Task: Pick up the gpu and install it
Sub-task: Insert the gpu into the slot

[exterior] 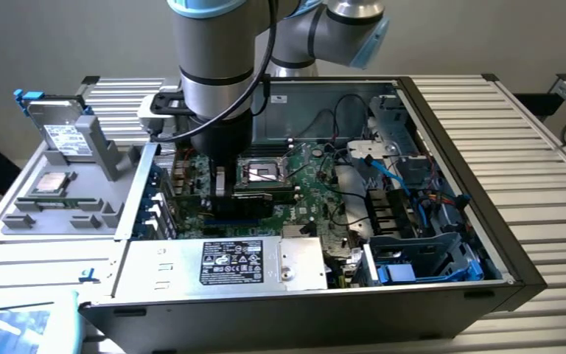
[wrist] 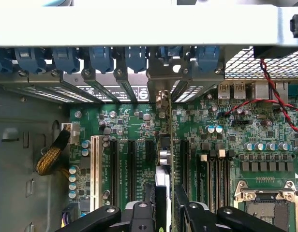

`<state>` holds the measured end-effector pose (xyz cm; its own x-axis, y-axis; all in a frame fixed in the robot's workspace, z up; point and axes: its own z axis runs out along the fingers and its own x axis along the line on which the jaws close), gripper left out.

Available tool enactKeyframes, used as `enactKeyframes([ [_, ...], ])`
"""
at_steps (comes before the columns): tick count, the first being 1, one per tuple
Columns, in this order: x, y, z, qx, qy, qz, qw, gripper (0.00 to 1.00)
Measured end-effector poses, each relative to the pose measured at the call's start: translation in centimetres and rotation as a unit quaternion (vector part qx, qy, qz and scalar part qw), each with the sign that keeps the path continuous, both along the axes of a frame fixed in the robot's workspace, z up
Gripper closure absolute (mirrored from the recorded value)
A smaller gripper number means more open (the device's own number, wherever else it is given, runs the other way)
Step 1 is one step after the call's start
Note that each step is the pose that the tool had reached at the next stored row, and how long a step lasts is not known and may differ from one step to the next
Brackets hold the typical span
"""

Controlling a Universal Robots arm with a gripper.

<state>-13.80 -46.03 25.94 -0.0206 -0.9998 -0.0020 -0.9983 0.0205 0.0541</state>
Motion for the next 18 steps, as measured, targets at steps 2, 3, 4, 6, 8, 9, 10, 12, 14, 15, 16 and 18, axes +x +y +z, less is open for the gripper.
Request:
enactKeyframes([
  [2,0.0,0.0,0.0,0.0,0.0,0.0,1.0,0.73],
  [3,0.0,0.0,0.0,0.0,0.0,0.0,1.0,0.73],
  [4,0.0,0.0,0.0,0.0,0.0,0.0,1.0,0.73],
  [6,-0.01,0.0,0.0,0.0,0.0,0.0,1.0,0.73],
  [8,-0.01,0.0,0.0,0.0,0.0,0.0,1.0,0.73],
  [9,-0.02,0.01,0.0,0.0,0.0,0.0,1.0,0.73],
  [10,-0.02,0.01,0.0,0.0,0.0,0.0,1.0,0.73],
  [12,-0.02,0.01,0.0,0.0,0.0,0.0,1.0,0.73],
  [14,-0.02,0.01,0.0,0.0,0.0,0.0,1.0,0.73],
  [15,-0.02,0.01,0.0,0.0,0.0,0.0,1.0,0.73],
  [16,-0.02,0.01,-0.01,0.0,0.0,0.0,1.0,0.73],
  [18,-0.03,0.01,-0.01,0.0,0.0,0.0,1.0,0.73],
])
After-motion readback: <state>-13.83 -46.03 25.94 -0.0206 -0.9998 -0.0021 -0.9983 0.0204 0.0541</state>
